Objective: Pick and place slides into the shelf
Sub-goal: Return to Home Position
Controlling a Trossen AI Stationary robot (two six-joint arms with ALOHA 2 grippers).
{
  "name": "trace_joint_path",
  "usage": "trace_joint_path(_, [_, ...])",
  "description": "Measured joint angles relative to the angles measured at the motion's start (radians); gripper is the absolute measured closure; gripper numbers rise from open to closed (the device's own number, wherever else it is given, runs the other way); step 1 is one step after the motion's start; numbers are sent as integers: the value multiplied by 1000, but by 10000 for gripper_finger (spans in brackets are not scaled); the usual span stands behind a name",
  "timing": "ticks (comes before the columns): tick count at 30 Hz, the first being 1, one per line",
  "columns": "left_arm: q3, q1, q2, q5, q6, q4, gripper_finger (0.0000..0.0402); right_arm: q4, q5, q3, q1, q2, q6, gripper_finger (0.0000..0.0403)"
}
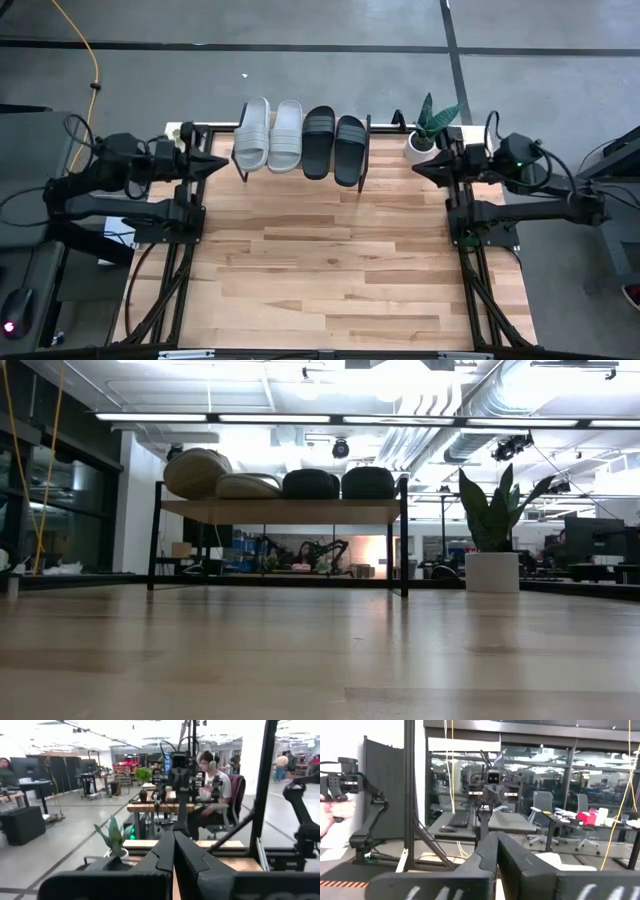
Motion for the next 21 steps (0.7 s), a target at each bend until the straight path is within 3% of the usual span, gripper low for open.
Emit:
trace_joint_path(8, [-197,0,-156,5,-25,74,401,73,5,-131,2,-75,-4,403])
trace_joint_path(21, [-348,0,-312,3,-34,92,401,105,58,-394,1,-415,34,403])
